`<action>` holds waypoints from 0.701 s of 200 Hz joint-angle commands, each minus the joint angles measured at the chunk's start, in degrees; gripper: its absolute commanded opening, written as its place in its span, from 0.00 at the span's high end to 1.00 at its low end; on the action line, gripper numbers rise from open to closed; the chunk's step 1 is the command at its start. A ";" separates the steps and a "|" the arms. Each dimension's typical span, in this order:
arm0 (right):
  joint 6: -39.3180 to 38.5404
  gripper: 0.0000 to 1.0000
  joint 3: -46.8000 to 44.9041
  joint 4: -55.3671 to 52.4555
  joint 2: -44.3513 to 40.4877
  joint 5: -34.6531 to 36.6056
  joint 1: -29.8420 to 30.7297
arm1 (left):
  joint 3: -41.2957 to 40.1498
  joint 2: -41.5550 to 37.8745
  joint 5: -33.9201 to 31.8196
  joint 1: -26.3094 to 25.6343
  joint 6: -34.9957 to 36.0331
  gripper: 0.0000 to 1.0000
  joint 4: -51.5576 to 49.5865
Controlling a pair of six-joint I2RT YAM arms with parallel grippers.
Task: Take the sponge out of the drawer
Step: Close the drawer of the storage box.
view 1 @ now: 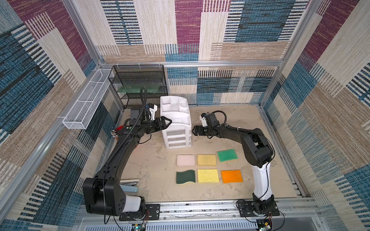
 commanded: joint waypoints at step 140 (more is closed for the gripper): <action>2.40 0.05 -11.48 1.35 -16.60 7.19 7.14 | -0.67 0.62 -0.97 -4.24 0.97 0.22 -3.16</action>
